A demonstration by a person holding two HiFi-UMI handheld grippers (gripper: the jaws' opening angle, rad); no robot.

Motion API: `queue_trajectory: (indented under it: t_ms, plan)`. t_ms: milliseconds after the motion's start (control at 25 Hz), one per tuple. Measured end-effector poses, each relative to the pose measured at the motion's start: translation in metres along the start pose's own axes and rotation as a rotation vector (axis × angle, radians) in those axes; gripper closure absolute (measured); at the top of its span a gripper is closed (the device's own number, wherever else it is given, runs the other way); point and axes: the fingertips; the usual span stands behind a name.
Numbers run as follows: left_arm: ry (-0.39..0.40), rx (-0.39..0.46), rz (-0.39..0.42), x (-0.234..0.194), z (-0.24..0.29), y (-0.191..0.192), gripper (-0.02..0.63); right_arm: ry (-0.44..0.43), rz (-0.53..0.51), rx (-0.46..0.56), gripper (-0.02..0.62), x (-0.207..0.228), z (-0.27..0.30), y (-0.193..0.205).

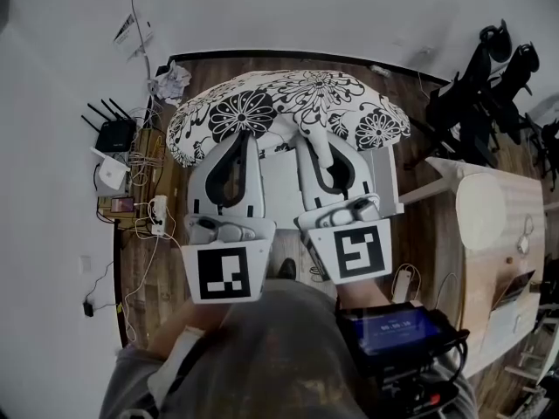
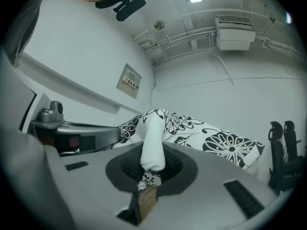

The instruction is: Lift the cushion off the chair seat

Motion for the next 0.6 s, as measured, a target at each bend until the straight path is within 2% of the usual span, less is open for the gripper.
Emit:
queue_trajectory:
  t_ms: [600]
  plan:
    - [0.002,0.020,-0.007,-0.001,-0.005,-0.011,0.600,0.017,-0.018,0.014,0.560,-0.004,-0.008,-0.013]
Point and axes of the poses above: the fingertips, and each gripper's own axes: z forward along the fingers, x to its right, y out of its underside, and after that the axes turned 11 degrees about z, right-handed
